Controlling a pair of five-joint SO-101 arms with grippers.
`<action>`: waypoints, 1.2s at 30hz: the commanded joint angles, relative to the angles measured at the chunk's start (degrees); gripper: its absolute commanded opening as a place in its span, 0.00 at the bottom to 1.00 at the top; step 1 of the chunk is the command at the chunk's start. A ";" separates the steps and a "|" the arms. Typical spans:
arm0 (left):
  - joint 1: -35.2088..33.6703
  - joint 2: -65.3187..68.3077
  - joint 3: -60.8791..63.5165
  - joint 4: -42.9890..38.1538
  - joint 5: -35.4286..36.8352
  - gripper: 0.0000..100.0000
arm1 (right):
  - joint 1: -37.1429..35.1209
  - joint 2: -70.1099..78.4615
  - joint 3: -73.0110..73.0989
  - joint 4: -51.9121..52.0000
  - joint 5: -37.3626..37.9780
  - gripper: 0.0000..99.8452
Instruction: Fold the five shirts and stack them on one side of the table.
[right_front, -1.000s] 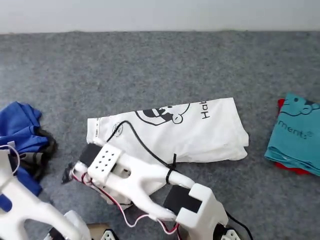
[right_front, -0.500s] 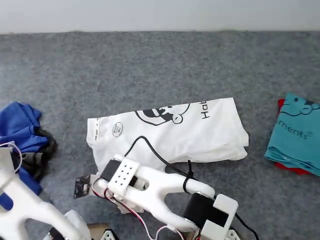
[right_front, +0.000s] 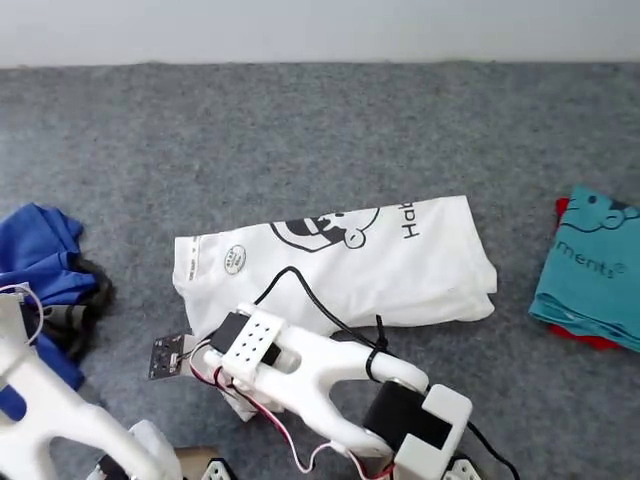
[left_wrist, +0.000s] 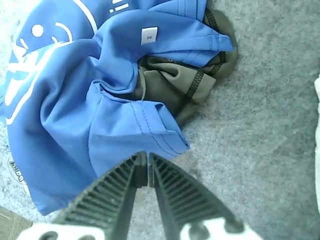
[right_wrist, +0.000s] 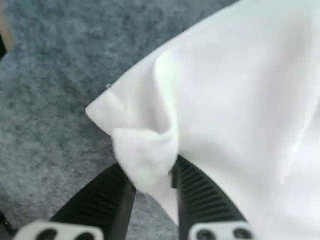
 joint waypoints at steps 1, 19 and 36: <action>0.44 -0.79 -0.31 -0.62 -0.26 0.02 | 0.31 1.80 0.18 -1.19 0.35 0.01; 0.53 -0.79 -0.48 -1.85 -0.26 0.02 | 15.16 2.86 -32.35 15.96 13.80 0.02; 0.53 -0.79 -0.31 -1.85 -0.26 0.02 | 24.22 33.89 -74.55 23.08 10.99 0.20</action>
